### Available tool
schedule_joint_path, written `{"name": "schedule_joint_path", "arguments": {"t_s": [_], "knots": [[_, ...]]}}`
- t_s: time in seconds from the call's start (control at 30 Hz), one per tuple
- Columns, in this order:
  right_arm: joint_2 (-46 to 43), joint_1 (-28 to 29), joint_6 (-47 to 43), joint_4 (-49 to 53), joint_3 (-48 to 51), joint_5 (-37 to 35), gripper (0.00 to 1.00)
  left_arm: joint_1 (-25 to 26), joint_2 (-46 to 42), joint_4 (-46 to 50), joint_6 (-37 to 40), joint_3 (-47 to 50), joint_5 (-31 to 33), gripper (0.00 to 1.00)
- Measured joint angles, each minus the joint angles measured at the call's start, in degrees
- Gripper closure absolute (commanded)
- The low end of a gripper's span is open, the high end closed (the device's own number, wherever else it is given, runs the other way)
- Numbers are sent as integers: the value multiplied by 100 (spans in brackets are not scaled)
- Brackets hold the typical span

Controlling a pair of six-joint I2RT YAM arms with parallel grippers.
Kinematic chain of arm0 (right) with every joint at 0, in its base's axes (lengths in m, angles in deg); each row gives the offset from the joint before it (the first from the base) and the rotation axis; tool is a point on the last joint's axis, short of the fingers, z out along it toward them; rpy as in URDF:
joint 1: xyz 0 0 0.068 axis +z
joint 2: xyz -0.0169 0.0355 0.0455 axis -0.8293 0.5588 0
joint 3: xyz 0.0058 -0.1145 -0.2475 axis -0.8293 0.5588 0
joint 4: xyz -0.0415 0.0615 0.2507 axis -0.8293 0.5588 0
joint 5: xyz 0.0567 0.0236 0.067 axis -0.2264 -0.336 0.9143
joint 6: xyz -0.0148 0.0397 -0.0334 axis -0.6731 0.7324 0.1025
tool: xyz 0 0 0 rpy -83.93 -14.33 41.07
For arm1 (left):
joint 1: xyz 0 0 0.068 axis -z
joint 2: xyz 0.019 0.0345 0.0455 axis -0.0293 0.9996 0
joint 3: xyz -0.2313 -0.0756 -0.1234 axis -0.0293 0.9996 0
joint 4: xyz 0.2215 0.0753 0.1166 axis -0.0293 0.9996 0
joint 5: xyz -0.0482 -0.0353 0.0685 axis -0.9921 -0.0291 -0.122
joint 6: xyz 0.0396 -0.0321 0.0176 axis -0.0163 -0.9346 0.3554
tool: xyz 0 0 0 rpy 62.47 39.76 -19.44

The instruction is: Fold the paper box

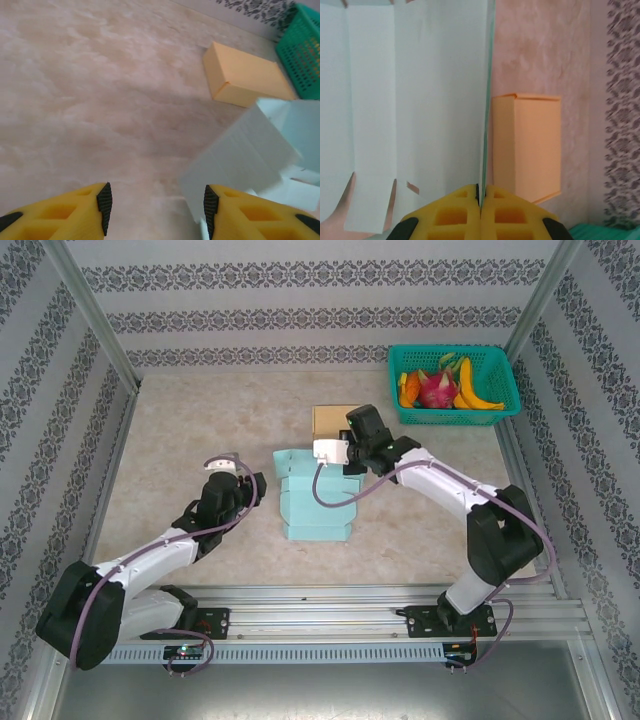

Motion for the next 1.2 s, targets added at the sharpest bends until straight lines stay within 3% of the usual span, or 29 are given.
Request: {"name": "schedule_joint_path", "arguments": {"t_s": [0.27,0.8,1.2], "knots": [[-37,122,-647,-1438,743,-326,100,0,470,-848,450,219,157,49],[4,271,-1360,-3810,2039,-748,100,0,1362,-2264,1067,470,-575,51],[240,337,-1919,-5230,2680,-796,100,-2,1725,-2625,1215,487,-944,51]]}}
